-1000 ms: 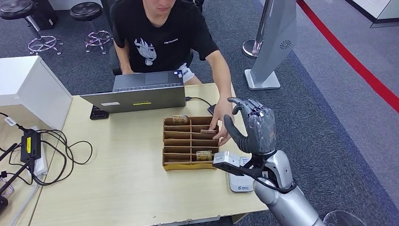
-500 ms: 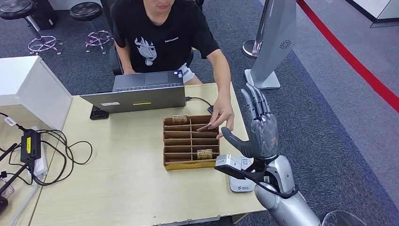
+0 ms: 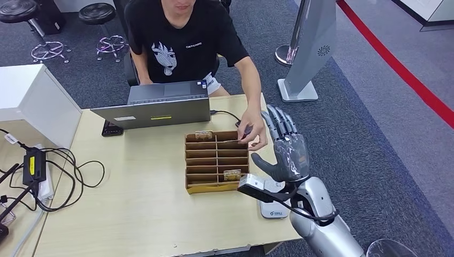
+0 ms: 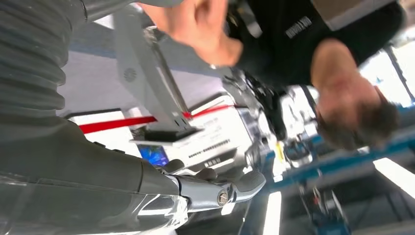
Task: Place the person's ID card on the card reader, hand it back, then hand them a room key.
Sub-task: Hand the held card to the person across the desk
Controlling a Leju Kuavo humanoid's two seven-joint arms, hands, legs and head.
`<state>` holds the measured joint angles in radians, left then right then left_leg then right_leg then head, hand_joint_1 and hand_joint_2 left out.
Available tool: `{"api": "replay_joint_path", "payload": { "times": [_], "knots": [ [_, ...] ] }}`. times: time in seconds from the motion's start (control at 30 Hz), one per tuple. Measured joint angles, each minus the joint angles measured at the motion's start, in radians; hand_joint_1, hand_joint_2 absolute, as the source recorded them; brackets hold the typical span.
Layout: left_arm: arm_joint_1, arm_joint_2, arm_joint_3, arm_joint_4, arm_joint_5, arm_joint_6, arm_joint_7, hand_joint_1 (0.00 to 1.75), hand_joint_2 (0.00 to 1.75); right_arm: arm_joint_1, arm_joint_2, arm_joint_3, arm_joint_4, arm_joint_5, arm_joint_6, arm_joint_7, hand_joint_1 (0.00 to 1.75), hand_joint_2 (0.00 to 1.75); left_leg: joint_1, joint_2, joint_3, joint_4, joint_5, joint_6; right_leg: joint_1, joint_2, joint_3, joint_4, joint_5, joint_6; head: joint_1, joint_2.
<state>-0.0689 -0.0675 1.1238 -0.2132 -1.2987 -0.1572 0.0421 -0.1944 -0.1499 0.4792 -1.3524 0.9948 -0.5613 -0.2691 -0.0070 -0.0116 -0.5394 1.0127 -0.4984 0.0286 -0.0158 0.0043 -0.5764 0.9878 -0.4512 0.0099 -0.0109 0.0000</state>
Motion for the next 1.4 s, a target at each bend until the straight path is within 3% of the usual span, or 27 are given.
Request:
{"api": "replay_joint_path", "payload": {
  "times": [0.13, 0.3, 0.37, 1.2, 1.4],
  "knots": [
    [0.025, -0.004, 0.000, 0.000, -0.008, -0.061, -0.038, 0.00, 1.75, -0.031, 0.003, 0.020, 0.124, 0.026, 0.004, 0.023, 0.00, 1.75, 0.000, 0.000, 0.000, 0.000, 0.000, 0.000, 0.000, 0.000, 0.000, 0.000, 0.000, 0.000, 0.000, 0.000],
    [0.004, 0.002, 0.000, 0.000, -0.049, 0.137, 0.029, 0.00, 1.75, -0.122, 0.017, 0.102, 0.226, -0.019, 0.078, 0.002, 0.00, 1.75, 0.000, -0.001, -0.001, 0.000, 0.001, 0.000, 0.000, -0.001, -0.002, 0.000, 0.000, 0.000, 0.000, 0.000],
    [-0.015, 0.009, 0.000, 0.000, -0.053, 0.162, 0.041, 0.00, 1.75, -0.151, 0.026, 0.132, 0.242, -0.024, 0.089, 0.010, 0.00, 1.75, 0.000, -0.001, -0.001, 0.000, 0.001, 0.000, 0.000, -0.001, -0.001, 0.001, 0.000, 0.000, 0.000, 0.000],
    [-0.026, 0.014, 0.000, 0.000, -0.057, 0.176, 0.043, 0.00, 1.75, -0.204, 0.033, 0.215, 0.287, -0.038, 0.083, 0.048, 0.00, 1.75, 0.000, -0.001, -0.001, 0.000, 0.001, 0.000, 0.000, -0.001, -0.001, 0.000, 0.000, 0.000, 0.000, 0.000],
    [-0.028, 0.014, 0.000, 0.000, -0.069, 0.175, 0.043, 0.00, 1.75, -0.237, 0.041, 0.227, 0.328, 0.011, 0.078, 0.100, 0.00, 1.75, 0.000, -0.001, -0.001, 0.000, 0.001, 0.000, 0.000, 0.000, -0.001, 0.000, 0.000, 0.000, 0.000, 0.000]
  ]
}}
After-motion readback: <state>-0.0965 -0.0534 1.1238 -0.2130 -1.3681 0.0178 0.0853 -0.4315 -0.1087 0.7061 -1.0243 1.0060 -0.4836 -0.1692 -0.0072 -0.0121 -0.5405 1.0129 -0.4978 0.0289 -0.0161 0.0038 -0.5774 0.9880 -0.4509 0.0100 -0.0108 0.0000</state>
